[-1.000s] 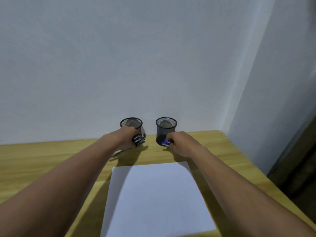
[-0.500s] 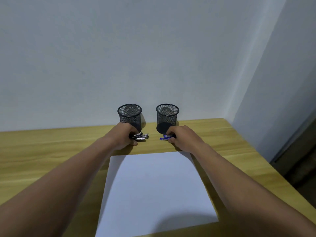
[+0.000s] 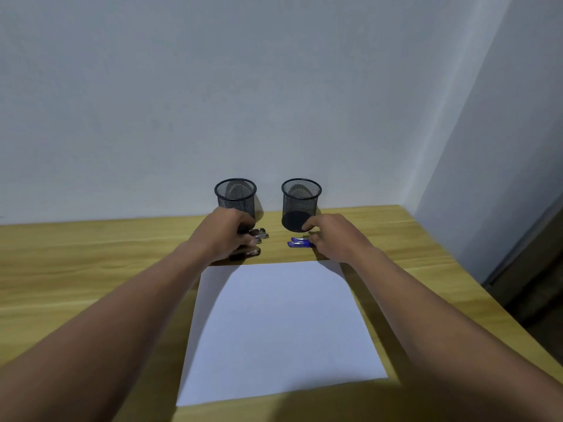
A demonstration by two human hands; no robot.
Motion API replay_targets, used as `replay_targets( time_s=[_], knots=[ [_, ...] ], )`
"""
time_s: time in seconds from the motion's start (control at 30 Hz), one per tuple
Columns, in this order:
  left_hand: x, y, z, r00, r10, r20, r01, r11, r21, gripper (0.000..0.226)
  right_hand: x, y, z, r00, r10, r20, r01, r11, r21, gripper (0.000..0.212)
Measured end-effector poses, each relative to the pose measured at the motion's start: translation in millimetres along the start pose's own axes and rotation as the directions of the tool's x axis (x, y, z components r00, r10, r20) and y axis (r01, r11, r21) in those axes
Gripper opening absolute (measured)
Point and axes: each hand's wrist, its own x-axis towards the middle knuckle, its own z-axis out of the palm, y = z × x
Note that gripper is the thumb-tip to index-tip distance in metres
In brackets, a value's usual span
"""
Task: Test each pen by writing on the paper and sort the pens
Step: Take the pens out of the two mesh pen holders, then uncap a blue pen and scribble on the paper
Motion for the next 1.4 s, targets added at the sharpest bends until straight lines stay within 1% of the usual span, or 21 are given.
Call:
replay_targets(
  time_s=[0.07, 0.1, 0.17, 0.27, 0.47, 0.7, 0.77, 0.87, 0.97, 1.03, 1.1, 1.13, 1.17, 1.2, 1.27, 1.33, 1.37, 1.4],
  knots=[
    [1, 14, 1, 0.995, 0.057, -0.081, -0.055, 0.998, 0.022, 0.019, -4, 4, -4, 1.0, 0.004, -0.005, -0.004, 1.0, -0.011, 0.034],
    [2, 22, 2, 0.991, 0.086, -0.099, -0.084, 0.996, 0.02, 0.018, -5, 7, -6, 1.0, 0.009, -0.007, -0.009, 1.0, -0.02, 0.035],
    [4, 40, 7, 0.989, 0.127, -0.072, -0.128, 0.992, -0.006, 0.026, -10, 13, -7, 1.0, 0.024, -0.009, -0.024, 0.999, -0.048, 0.034],
    [9, 60, 20, 0.987, 0.158, -0.013, -0.158, 0.987, 0.0, 0.028, -15, 23, -5, 0.999, 0.047, 0.02, -0.044, 0.994, -0.097, 0.031],
    [20, 77, 48, 0.988, 0.118, 0.097, -0.124, 0.991, 0.054, 0.024, -23, 33, -6, 0.999, 0.031, 0.026, -0.027, 0.988, -0.152, 0.029],
    [21, 80, 55, 0.985, 0.149, 0.088, -0.153, 0.987, 0.045, 0.018, -26, 37, -4, 1.0, -0.008, 0.024, 0.012, 0.985, -0.17, 0.029],
    [17, 80, 50, 0.986, 0.158, 0.054, -0.158, 0.987, 0.005, 0.017, -28, 37, -8, 1.0, -0.011, 0.003, 0.011, 0.989, -0.144, 0.026],
    [10, 81, 35, 0.989, 0.147, -0.03, -0.149, 0.986, -0.08, 0.019, -32, 33, -20, 0.999, -0.004, -0.045, 0.002, 0.999, -0.055, 0.019],
    [2, 82, 16, 0.994, 0.08, -0.081, -0.093, 0.981, -0.173, 0.017, -34, 26, -35, 0.99, 0.071, -0.122, -0.056, 0.991, 0.122, 0.009],
    [-5, 80, 5, 0.995, 0.022, -0.102, -0.046, 0.969, -0.244, 0.014, -35, 15, -43, 0.978, 0.143, -0.148, -0.098, 0.955, 0.28, 0.005],
    [-14, 78, -5, 0.994, -0.034, -0.108, -0.006, 0.939, -0.343, 0.015, -40, 1, -49, 0.967, 0.204, -0.153, -0.116, 0.886, 0.449, 0.007],
    [-20, 77, -11, 0.992, -0.058, -0.113, 0.009, 0.917, -0.399, 0.016, -44, -6, -52, 0.96, 0.241, -0.143, -0.126, 0.826, 0.549, 0.008],
    [-24, 76, -16, 0.989, -0.075, -0.124, 0.014, 0.899, -0.438, 0.017, -48, -13, -54, 0.951, 0.286, -0.117, -0.142, 0.74, 0.658, 0.009],
    [-29, 75, -21, 0.987, -0.084, -0.138, 0.012, 0.89, -0.455, 0.018, -53, -20, -55, 0.942, 0.33, -0.069, -0.162, 0.624, 0.764, 0.01],
    [-38, 72, -31, 0.982, -0.094, -0.166, 0.004, 0.881, -0.473, 0.017, -60, -33, -55, 0.919, 0.388, 0.064, -0.201, 0.323, 0.925, 0.011],
    [-45, 68, -40, 0.979, -0.113, -0.167, 0.009, 0.852, -0.524, 0.016, -66, -49, -50, 0.908, 0.382, 0.171, -0.19, 0.011, 0.982, 0.009],
    [-48, 65, -44, 0.98, -0.121, -0.158, 0.016, 0.837, -0.546, 0.017, -68, -57, -46, 0.909, 0.364, 0.205, -0.175, -0.113, 0.978, 0.007],
    [-52, 63, -47, 0.981, -0.127, -0.148, 0.022, 0.826, -0.563, 0.017, -70, -65, -42, 0.912, 0.341, 0.227, -0.165, -0.201, 0.965, 0.007]
  ],
)
